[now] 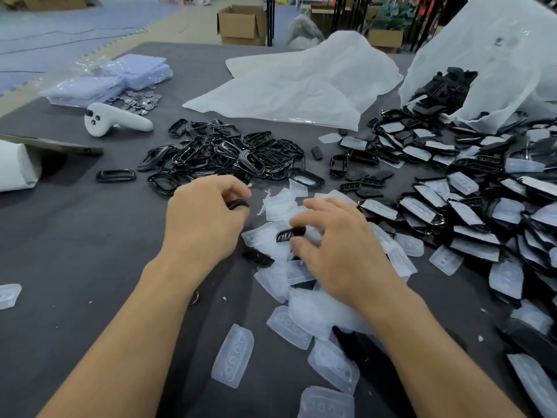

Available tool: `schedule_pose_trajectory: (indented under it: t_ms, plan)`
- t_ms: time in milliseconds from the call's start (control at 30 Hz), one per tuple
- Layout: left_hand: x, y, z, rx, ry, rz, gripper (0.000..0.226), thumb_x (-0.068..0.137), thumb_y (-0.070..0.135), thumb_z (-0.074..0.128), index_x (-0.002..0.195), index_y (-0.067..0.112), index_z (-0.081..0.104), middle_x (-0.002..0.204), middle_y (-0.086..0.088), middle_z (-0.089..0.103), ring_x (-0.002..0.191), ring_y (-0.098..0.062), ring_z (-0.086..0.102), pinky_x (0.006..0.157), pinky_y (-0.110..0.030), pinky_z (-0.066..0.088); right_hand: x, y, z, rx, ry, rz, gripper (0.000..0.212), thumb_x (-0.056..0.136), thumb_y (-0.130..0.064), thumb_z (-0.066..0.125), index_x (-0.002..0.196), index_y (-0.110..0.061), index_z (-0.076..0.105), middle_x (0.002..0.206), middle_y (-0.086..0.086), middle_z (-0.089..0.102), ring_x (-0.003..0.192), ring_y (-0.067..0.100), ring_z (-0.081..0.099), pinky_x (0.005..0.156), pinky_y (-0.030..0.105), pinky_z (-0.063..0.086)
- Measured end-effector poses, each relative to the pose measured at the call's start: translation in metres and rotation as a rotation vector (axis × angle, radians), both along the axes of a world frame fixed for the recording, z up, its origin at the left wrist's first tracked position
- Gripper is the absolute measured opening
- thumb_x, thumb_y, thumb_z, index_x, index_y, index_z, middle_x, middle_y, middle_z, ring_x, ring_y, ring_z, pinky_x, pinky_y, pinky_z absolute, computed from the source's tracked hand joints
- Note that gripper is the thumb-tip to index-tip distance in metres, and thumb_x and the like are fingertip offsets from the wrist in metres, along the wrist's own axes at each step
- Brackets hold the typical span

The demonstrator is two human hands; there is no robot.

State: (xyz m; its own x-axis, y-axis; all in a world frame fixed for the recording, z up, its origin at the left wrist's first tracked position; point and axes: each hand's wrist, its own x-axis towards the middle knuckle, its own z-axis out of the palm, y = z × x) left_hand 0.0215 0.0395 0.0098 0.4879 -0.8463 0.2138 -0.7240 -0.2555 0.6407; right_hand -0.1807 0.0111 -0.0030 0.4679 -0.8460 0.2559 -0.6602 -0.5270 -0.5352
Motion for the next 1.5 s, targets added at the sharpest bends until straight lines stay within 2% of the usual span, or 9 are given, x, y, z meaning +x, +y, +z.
schedule_pose_trajectory:
  t_ms: [67, 133, 233, 367, 467, 667, 1100, 1367, 1500]
  plan:
    - [-0.011, -0.001, 0.001, -0.083, 0.263, -0.055, 0.024, 0.079, 0.015, 0.079, 0.083, 0.038, 0.079, 0.074, 0.023, 0.074, 0.068, 0.003, 0.068, 0.07, -0.018, 0.052, 0.002, 0.0, 0.001, -0.024, -0.007, -0.01, 0.008, 0.089, -0.023, 0.076, 0.096, -0.025, 0.079, 0.123, -0.008, 0.069, 0.122, 0.003, 0.035, 0.098, -0.005, 0.004]
    - [-0.021, -0.002, 0.003, -0.122, 0.588, -0.109, 0.031, 0.084, 0.0, 0.073, 0.086, 0.03, 0.08, 0.08, 0.011, 0.079, 0.069, -0.006, 0.072, 0.071, -0.026, 0.059, 0.001, 0.0, 0.003, -0.01, -0.145, -0.065, 0.011, 0.09, -0.019, 0.074, 0.082, -0.027, 0.077, 0.102, -0.01, 0.072, 0.106, 0.001, 0.047, 0.093, -0.004, 0.022]
    - [-0.028, -0.004, 0.006, -0.163, 1.019, -0.181, 0.036, 0.09, -0.016, 0.06, 0.098, 0.014, 0.077, 0.085, -0.008, 0.08, 0.071, -0.019, 0.075, 0.065, -0.028, 0.062, -0.004, 0.0, 0.006, 0.11, -0.382, -0.112, 0.012, 0.096, -0.024, 0.068, 0.088, -0.032, 0.072, 0.078, -0.008, 0.068, 0.076, 0.005, 0.057, 0.064, 0.016, 0.04]
    - [-0.029, -0.005, 0.007, -0.166, 1.309, -0.24, 0.04, 0.092, -0.02, 0.052, 0.116, 0.008, 0.068, 0.09, -0.01, 0.08, 0.073, -0.018, 0.076, 0.069, -0.029, 0.064, -0.007, 0.001, 0.011, 0.264, -0.573, -0.14, 0.021, 0.1, -0.019, 0.062, 0.091, -0.033, 0.076, 0.073, -0.012, 0.071, 0.058, 0.009, 0.055, 0.055, 0.027, 0.044]
    - [-0.028, -0.004, 0.007, -0.169, 1.351, -0.277, 0.05, 0.087, -0.026, 0.048, 0.119, 0.008, 0.066, 0.088, -0.008, 0.079, 0.073, -0.019, 0.073, 0.07, -0.027, 0.063, -0.005, 0.003, 0.014, 0.326, -0.598, -0.148, 0.023, 0.095, -0.012, 0.067, 0.089, -0.031, 0.079, 0.078, -0.011, 0.075, 0.068, 0.014, 0.067, 0.062, 0.034, 0.057]
    - [-0.027, -0.004, 0.006, -0.23, 1.369, -0.28, 0.054, 0.084, -0.03, 0.048, 0.12, 0.007, 0.066, 0.085, -0.01, 0.077, 0.077, -0.019, 0.074, 0.067, -0.027, 0.062, -0.007, 0.002, 0.018, 0.445, -0.752, -0.098, 0.027, 0.093, -0.003, 0.068, 0.089, -0.025, 0.082, 0.078, -0.003, 0.077, 0.069, 0.003, 0.066, 0.067, 0.016, 0.05]
    - [-0.029, -0.004, 0.009, -0.284, 1.378, -0.3, 0.047, 0.09, -0.007, 0.062, 0.13, 0.017, 0.063, 0.103, -0.008, 0.079, 0.083, -0.015, 0.076, 0.066, -0.027, 0.062, -0.016, -0.002, 0.026, 0.483, -0.87, -0.151, 0.026, 0.094, 0.001, 0.066, 0.084, -0.019, 0.079, 0.074, 0.009, 0.076, 0.058, 0.017, 0.064, 0.053, 0.022, 0.047]
    - [-0.033, 0.0, 0.01, -0.218, 1.442, -0.455, 0.056, 0.074, -0.01, 0.067, 0.124, 0.016, 0.069, 0.094, -0.009, 0.076, 0.074, -0.015, 0.074, 0.062, -0.026, 0.061, -0.017, 0.002, 0.028, 0.549, -0.911, -0.152, 0.029, 0.086, 0.014, 0.067, 0.082, -0.013, 0.076, 0.074, 0.006, 0.076, 0.065, 0.016, 0.072, 0.061, 0.021, 0.056]
    - [-0.039, 0.0, 0.01, -0.201, 1.465, -0.521, 0.037, 0.073, -0.006, 0.07, 0.099, 0.017, 0.084, 0.098, -0.008, 0.079, 0.082, -0.017, 0.077, 0.062, -0.027, 0.062, -0.013, 0.004, 0.032, 0.752, -1.109, -0.17, 0.025, 0.092, 0.01, 0.063, 0.08, -0.011, 0.069, 0.081, 0.013, 0.077, 0.072, 0.023, 0.076, 0.066, 0.029, 0.061]
